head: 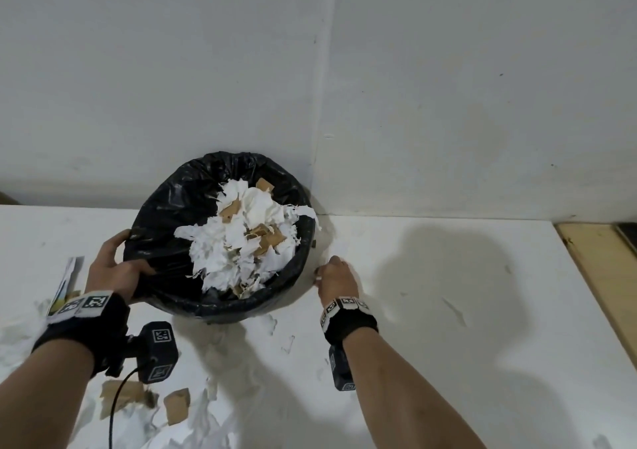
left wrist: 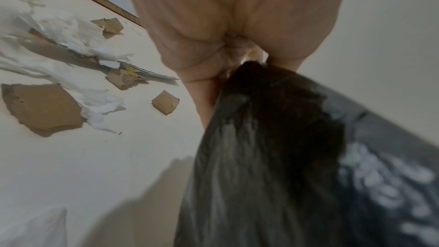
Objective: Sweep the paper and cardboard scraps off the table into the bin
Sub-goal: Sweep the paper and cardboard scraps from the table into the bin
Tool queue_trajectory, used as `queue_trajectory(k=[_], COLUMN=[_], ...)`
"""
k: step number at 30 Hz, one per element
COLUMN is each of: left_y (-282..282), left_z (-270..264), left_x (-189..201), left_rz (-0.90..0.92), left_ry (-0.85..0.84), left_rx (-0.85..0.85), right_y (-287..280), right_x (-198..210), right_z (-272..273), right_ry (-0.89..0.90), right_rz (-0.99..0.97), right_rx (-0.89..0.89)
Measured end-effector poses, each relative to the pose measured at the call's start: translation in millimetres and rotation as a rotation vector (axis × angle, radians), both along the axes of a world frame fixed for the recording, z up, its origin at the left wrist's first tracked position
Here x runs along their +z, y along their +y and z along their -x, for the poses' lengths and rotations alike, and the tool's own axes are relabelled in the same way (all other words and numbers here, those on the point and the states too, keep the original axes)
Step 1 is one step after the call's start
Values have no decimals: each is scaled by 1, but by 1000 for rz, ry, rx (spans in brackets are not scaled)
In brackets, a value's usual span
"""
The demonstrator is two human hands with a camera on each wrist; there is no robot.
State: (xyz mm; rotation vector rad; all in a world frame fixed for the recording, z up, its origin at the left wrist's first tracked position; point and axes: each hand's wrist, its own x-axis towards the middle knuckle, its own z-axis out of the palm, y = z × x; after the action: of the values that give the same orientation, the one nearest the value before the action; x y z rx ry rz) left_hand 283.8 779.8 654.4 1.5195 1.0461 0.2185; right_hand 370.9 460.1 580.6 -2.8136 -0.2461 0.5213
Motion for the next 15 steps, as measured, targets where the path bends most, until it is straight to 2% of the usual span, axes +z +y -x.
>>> queue_trajectory(k=[3, 7, 10, 15], left_y=[3, 3, 2, 3], left_z=[5, 9, 15, 30], left_x=[6, 14, 21, 40], left_rz=[-8, -15, -26, -97], left_ry=[6, 16, 28, 76], left_rx=[-5, 1, 0, -45], right_y=[-4, -15, -17, 4], right_x=[5, 25, 61, 144], right_z=[1, -2, -2, -9], right_ry=[43, 74, -2, -151], right_rz=[-37, -150, -332, -543], right_rx=[-35, -176, -249, -202])
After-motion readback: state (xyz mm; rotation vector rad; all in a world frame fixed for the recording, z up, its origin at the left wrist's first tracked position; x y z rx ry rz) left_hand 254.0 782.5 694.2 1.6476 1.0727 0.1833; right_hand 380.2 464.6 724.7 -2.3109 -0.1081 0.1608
